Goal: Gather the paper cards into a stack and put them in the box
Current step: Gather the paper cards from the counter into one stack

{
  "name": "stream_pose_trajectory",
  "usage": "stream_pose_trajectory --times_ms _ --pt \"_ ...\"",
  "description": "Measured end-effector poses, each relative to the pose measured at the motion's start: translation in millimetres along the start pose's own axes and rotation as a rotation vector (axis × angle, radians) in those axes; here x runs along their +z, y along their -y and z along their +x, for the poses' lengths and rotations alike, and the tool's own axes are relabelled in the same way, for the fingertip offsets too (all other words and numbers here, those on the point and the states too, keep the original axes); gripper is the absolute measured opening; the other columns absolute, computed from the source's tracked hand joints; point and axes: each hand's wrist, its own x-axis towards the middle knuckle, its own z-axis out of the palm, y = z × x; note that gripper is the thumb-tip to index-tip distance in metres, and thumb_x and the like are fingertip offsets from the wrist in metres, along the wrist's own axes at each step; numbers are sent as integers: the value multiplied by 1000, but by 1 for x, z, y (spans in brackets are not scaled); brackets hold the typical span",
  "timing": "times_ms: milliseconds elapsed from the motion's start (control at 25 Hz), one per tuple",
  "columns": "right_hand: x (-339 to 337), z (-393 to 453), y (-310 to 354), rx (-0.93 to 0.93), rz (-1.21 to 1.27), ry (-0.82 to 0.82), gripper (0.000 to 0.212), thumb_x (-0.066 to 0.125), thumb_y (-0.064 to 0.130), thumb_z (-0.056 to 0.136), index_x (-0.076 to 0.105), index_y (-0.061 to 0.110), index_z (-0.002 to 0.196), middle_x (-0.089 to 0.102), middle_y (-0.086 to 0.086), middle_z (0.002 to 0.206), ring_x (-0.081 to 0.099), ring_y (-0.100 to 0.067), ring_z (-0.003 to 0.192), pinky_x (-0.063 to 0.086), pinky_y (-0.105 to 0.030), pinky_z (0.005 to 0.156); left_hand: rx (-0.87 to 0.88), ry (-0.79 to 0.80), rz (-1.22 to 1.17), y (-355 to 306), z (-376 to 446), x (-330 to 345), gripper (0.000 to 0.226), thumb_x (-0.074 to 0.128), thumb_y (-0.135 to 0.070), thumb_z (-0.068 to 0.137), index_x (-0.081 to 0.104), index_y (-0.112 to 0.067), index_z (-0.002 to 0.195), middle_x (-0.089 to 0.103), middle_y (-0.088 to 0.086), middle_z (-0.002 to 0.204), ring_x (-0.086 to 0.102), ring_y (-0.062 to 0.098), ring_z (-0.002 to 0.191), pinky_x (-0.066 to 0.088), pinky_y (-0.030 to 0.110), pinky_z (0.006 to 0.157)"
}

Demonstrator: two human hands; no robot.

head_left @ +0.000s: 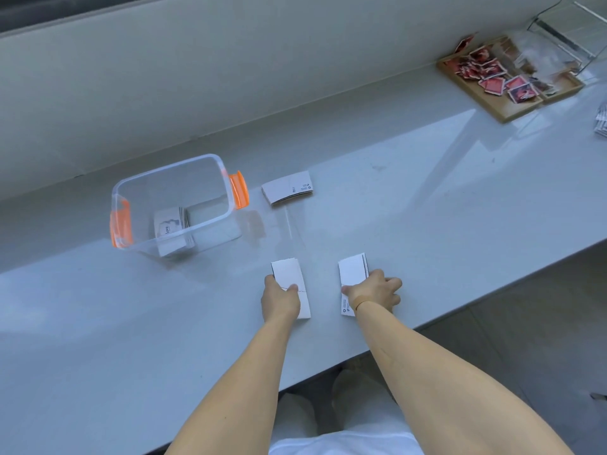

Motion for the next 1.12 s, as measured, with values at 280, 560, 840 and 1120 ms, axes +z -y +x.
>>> stream_pose_trajectory --times_ms 280,560,840,1120 --pt "11 1 4 0 -23 -56 57 72 16 77 29 17 114 57 -11 106 40 -31 107 33 -41 72 0 27 0 5 -1 -7 29 53 -14 92 45 -9 119 54 1 101 53 26 91 48 38 83" --pt "3 7 8 -151 108 234 38 60 9 84 48 12 119 60 -12 117 57 -31 99 50 -36 79 -27 152 -29 2 -4 -30 31 44 -11 93 40 -9 124 53 6 110 55 31 101 46 38 85" --pt "-4 -58 27 -271 518 595 42 50 5 81 49 23 120 70 -4 111 64 -26 91 49 -35 73 -23 301 -396 -2 -12 -75 22 42 -6 85 51 -15 102 57 7 100 52 27 85 40 34 72" --pt "26 -127 32 -317 595 667 39 39 11 88 53 25 121 65 -4 109 63 -25 89 50 -34 69 0 334 -524 20 -29 -100 37 40 -5 78 60 -9 109 63 7 94 57 26 81 46 33 70"
